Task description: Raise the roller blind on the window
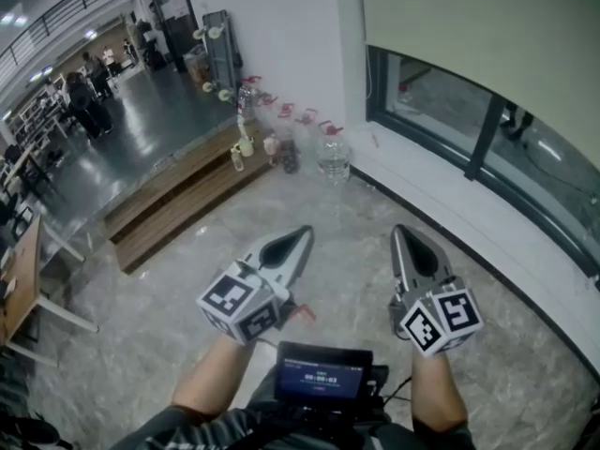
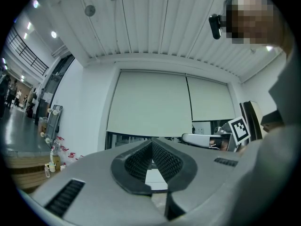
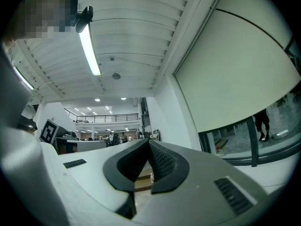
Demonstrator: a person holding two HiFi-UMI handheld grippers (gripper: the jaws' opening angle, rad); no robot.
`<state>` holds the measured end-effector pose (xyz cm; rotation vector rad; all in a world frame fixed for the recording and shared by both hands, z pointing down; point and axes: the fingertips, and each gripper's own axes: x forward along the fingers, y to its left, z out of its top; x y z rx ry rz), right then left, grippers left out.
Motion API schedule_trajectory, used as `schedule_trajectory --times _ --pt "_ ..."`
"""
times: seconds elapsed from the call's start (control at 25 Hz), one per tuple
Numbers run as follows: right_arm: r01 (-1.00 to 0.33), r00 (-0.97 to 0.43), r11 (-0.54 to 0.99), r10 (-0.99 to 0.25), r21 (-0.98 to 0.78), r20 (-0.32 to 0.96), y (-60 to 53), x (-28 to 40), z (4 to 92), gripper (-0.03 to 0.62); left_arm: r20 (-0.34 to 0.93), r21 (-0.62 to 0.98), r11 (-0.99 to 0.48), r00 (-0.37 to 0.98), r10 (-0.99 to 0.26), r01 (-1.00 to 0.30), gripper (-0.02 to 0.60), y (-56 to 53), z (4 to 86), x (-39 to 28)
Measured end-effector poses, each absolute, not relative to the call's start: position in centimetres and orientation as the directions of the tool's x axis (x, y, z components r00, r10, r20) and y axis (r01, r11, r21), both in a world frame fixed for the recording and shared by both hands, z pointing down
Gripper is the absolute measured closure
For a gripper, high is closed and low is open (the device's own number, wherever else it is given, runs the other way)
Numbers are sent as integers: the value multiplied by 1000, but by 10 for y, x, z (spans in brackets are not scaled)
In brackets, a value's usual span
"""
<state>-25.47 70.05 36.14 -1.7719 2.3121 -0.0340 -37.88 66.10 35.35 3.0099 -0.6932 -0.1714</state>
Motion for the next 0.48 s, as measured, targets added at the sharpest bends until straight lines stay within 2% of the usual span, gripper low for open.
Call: schedule_trajectory --times 0.2,0.48 --pt "-950 -232 261 -957 -169 -174 679 -255 363 585 -93 27 -896 891 -444 -444 591 638 361 -383" --pt "-956 -223 249 -959 -152 -174 627 -256 358 585 -76 55 -895 892 -445 -442 591 584 364 -383"
